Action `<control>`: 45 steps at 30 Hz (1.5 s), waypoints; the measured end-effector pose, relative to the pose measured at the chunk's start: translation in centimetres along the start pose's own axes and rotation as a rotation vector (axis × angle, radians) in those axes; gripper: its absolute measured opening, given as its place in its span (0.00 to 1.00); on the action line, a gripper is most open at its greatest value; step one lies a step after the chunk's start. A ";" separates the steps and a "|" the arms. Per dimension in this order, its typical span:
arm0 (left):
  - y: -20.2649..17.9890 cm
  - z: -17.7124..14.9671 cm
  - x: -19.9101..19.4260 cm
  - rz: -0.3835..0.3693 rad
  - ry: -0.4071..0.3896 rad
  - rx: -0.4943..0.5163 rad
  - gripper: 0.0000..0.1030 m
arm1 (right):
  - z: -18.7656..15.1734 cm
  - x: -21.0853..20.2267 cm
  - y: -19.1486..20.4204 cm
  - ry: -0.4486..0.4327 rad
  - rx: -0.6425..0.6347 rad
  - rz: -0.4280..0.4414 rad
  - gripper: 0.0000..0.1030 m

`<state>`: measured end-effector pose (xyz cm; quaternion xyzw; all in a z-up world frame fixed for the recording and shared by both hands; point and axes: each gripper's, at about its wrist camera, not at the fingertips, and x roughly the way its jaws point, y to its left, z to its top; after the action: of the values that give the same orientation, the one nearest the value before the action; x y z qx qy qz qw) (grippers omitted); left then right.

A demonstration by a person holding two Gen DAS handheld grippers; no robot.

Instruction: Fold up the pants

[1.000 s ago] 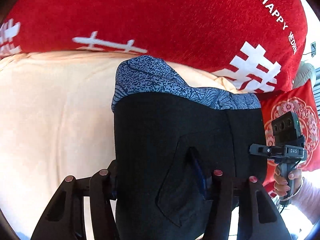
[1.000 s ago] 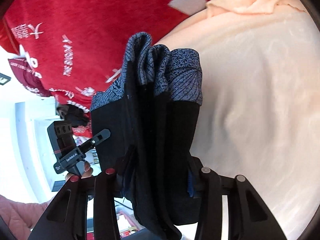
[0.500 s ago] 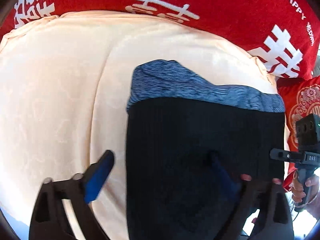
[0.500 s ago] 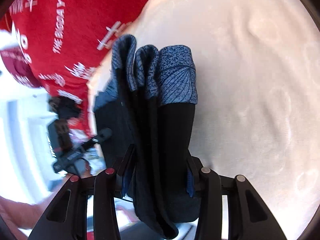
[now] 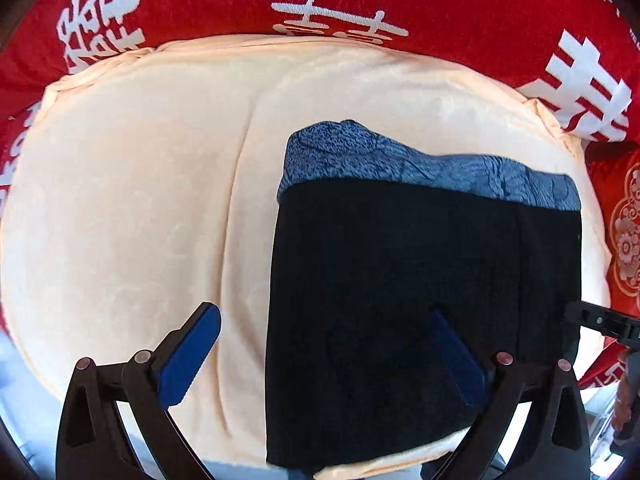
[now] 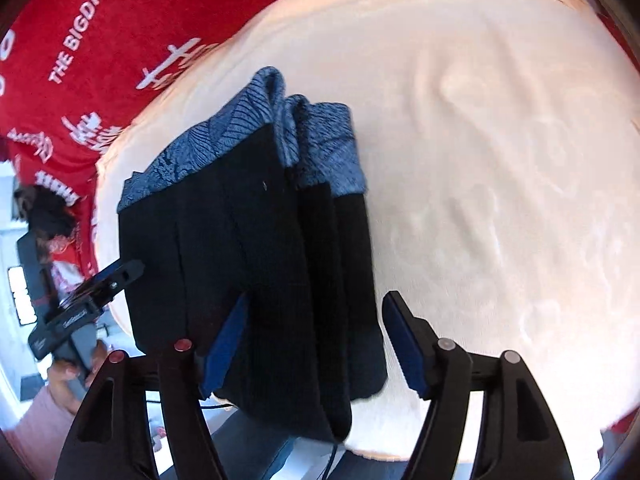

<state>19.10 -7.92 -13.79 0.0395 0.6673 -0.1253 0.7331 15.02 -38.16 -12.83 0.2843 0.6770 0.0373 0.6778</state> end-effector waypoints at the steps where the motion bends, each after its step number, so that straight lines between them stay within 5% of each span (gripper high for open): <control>1: -0.3 -0.2 -0.2 0.007 0.006 0.000 1.00 | -0.2 -0.4 0.1 -0.002 -0.002 -0.033 0.74; 11: -2.7 -2.4 -3.8 0.060 0.021 0.037 1.00 | -3.1 -4.4 2.0 -0.038 -0.040 -0.196 0.84; 13: -3.3 -2.7 -4.7 0.059 0.015 0.051 1.00 | -3.5 -5.2 2.7 -0.060 -0.046 -0.212 1.00; 30: -2.8 -4.1 -10.2 0.119 0.004 0.052 1.00 | -5.7 -7.6 10.0 -0.051 -0.076 -0.278 1.00; 45: -3.0 -3.5 -10.8 0.109 0.019 0.057 1.00 | -5.8 -7.8 12.2 -0.033 -0.130 -0.348 1.00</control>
<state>14.16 -8.64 -3.20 0.0980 0.6673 -0.1038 0.7310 13.00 -29.43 -0.05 0.1189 0.7010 -0.0415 0.7020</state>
